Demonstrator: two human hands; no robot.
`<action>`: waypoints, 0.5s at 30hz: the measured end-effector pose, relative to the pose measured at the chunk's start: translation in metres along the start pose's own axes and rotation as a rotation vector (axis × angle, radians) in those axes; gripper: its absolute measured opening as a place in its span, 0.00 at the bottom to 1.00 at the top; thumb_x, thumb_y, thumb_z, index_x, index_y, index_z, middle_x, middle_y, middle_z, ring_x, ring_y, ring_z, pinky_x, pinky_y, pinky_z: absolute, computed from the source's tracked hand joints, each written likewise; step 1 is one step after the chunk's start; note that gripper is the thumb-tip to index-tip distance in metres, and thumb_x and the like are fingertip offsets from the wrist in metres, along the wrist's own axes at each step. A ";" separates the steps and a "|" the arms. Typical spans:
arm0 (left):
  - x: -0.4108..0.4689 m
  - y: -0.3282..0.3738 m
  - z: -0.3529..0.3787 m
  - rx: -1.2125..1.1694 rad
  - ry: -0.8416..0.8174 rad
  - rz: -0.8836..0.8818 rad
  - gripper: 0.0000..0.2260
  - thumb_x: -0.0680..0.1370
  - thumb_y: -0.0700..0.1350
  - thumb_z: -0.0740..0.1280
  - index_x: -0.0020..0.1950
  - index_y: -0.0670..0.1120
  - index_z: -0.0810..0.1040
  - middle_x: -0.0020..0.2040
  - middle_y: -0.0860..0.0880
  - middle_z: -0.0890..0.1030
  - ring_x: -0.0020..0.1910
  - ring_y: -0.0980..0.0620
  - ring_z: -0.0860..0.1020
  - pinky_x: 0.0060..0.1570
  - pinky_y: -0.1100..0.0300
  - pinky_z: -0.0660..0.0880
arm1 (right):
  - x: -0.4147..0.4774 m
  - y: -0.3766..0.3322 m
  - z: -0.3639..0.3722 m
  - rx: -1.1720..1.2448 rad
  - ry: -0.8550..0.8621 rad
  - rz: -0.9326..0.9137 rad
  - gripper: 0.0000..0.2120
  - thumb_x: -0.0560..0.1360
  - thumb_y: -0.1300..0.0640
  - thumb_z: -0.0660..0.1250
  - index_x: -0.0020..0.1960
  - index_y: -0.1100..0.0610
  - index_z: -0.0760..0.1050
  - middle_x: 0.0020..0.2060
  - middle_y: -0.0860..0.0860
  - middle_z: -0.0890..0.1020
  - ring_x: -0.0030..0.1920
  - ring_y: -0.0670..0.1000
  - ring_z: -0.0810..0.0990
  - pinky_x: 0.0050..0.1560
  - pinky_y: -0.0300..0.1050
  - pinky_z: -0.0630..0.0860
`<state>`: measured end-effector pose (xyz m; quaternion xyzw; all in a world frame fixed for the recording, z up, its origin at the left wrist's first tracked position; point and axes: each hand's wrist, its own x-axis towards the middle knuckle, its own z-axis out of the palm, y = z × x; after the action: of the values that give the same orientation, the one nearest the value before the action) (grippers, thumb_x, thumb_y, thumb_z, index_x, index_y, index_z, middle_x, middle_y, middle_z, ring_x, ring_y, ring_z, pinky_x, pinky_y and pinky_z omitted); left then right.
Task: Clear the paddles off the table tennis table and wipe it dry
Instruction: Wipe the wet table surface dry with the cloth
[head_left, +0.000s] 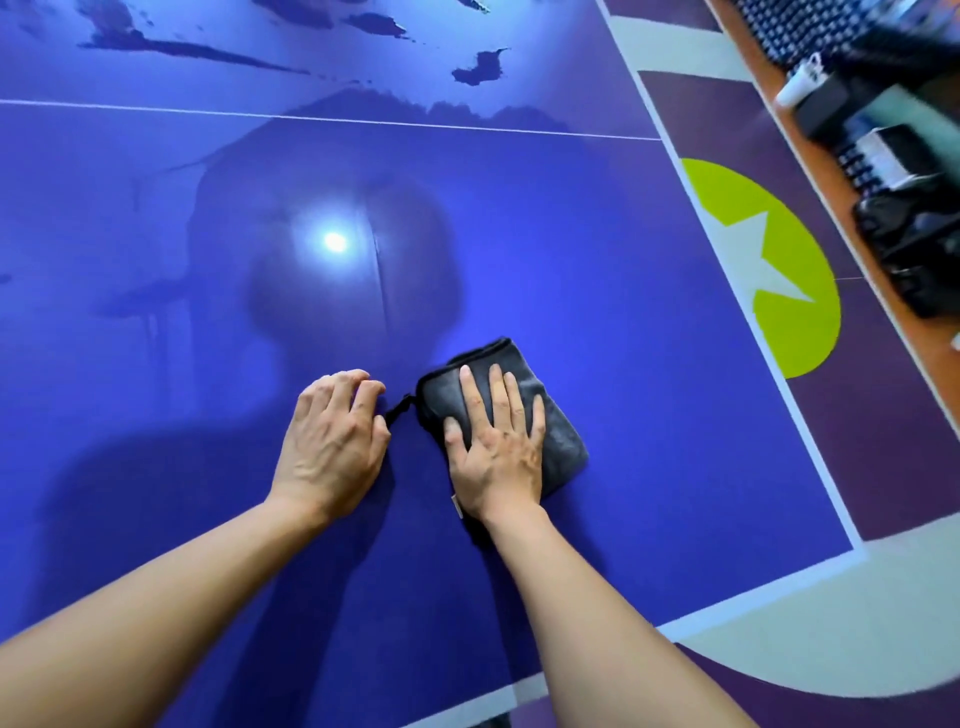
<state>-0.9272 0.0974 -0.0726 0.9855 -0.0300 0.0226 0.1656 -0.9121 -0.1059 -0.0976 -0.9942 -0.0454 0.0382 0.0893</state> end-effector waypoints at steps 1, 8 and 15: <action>0.009 0.002 0.002 0.000 -0.014 0.004 0.16 0.79 0.48 0.56 0.60 0.42 0.76 0.61 0.42 0.76 0.61 0.39 0.74 0.67 0.45 0.67 | 0.014 0.005 -0.001 0.001 0.010 0.003 0.30 0.82 0.38 0.47 0.83 0.42 0.51 0.82 0.50 0.54 0.82 0.50 0.47 0.80 0.61 0.43; 0.085 0.028 0.021 -0.016 -0.037 -0.023 0.20 0.80 0.49 0.54 0.67 0.41 0.74 0.67 0.42 0.75 0.66 0.39 0.73 0.68 0.46 0.66 | 0.147 0.050 -0.017 -0.028 0.030 0.067 0.30 0.82 0.37 0.46 0.83 0.41 0.48 0.83 0.50 0.53 0.82 0.50 0.48 0.80 0.60 0.39; 0.189 0.054 0.052 -0.010 0.083 -0.071 0.21 0.81 0.48 0.56 0.70 0.40 0.73 0.71 0.40 0.73 0.68 0.36 0.72 0.69 0.42 0.67 | 0.336 0.131 -0.042 0.002 0.045 0.155 0.30 0.83 0.38 0.47 0.83 0.43 0.49 0.83 0.50 0.52 0.82 0.50 0.47 0.80 0.60 0.39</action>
<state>-0.7405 0.0194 -0.0941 0.9833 0.0115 0.0573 0.1724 -0.5642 -0.2093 -0.1025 -0.9953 0.0339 0.0228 0.0879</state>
